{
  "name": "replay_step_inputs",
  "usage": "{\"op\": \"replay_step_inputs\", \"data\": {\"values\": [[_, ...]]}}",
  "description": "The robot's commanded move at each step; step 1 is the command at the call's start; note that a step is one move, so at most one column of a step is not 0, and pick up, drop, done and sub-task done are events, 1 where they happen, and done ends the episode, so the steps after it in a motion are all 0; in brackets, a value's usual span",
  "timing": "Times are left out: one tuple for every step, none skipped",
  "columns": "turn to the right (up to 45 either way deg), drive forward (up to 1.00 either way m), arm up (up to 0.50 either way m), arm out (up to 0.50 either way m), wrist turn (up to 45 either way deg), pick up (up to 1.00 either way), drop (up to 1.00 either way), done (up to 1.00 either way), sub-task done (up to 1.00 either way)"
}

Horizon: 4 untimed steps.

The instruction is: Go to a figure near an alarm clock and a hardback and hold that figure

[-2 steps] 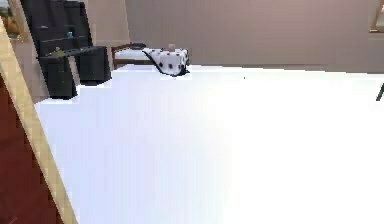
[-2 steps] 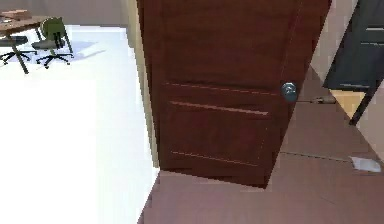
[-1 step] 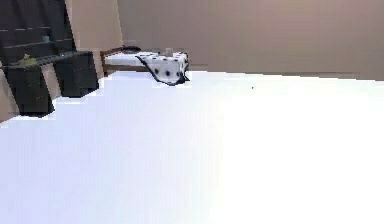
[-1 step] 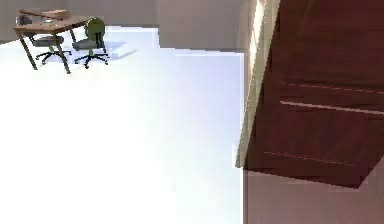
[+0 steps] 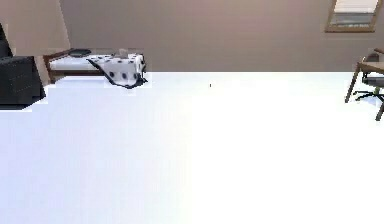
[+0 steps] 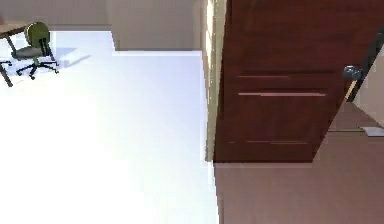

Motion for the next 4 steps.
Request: {"op": "replay_step_inputs", "data": {"values": [[0.0, 0.3, 0.0, 0.0, 0.0, 0.0, 0.0, 0.0, 0.0], [-45.0, 0.0, 0.0, 0.0, 0.0, 0.0, 0.0, 0.0, 0.0], [-39.0, 0.0, 0.0, 0.0, 0.0, 0.0, 0.0, 0.0, 0.0], [0.0, 1.0, 0.0, 0.0, 0.0, 0.0, 0.0, 0.0, 0.0]]}}
